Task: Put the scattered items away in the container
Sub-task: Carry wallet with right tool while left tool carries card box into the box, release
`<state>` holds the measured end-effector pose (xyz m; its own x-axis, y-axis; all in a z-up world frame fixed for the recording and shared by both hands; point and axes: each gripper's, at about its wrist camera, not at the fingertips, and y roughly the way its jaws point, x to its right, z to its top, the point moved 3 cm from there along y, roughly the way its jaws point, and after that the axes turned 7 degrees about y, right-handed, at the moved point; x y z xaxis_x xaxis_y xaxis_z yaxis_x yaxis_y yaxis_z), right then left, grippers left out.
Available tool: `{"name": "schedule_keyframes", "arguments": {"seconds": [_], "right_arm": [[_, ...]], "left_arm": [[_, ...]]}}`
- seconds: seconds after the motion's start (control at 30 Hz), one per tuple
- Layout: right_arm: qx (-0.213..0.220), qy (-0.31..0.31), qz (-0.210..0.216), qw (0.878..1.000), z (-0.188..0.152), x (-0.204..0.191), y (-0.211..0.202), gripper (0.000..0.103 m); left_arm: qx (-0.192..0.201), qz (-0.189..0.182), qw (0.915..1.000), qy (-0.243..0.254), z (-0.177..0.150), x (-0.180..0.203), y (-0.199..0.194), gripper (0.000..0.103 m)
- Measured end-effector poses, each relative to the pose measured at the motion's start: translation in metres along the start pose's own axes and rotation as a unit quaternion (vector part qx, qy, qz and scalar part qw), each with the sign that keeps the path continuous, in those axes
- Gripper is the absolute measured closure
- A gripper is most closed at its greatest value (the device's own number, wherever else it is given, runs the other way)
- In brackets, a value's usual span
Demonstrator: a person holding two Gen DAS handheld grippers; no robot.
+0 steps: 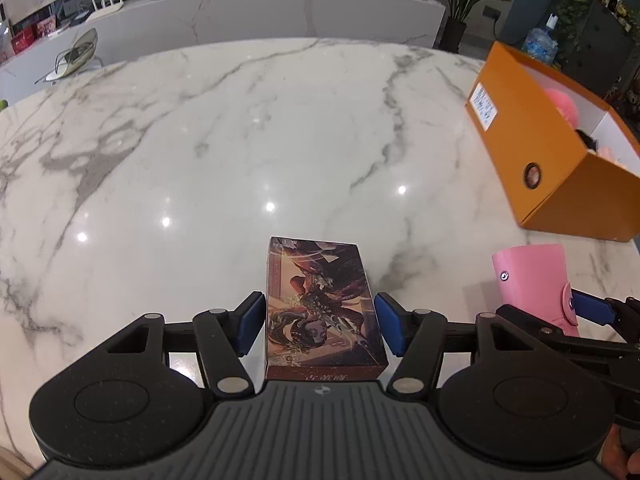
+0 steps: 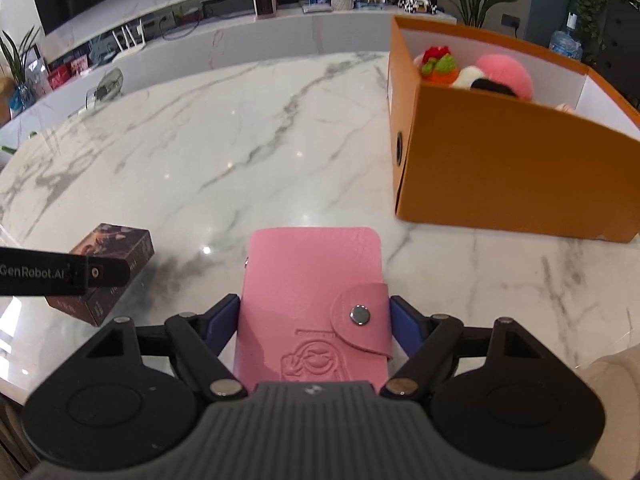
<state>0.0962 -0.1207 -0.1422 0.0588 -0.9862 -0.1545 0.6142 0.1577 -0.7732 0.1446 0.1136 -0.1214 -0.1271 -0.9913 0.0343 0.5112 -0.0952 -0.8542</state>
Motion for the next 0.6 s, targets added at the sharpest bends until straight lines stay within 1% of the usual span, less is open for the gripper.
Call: {"name": "schedule_keyframes", "arguments": {"seconds": [0.1, 0.27, 0.43, 0.6], "right_arm": [[0.009, 0.012, 0.005, 1.0, 0.003, 0.003, -0.008, 0.022], [0.017, 0.066, 0.03, 0.997, 0.009, 0.017, -0.024, 0.022], [0.054, 0.083, 0.036, 0.994, 0.019, 0.028, -0.054, 0.022], [0.093, 0.104, 0.037, 0.99, 0.035, 0.05, -0.086, 0.022]], "left_arm": [[0.007, -0.003, 1.0, -0.002, -0.001, 0.002, -0.009, 0.033], [0.019, -0.006, 0.9998, 0.003, -0.002, 0.009, -0.025, 0.033], [0.035, -0.013, 0.9992, 0.016, 0.006, 0.025, -0.042, 0.033], [0.061, -0.036, 0.9969, 0.035, 0.027, 0.053, -0.057, 0.033]]}}
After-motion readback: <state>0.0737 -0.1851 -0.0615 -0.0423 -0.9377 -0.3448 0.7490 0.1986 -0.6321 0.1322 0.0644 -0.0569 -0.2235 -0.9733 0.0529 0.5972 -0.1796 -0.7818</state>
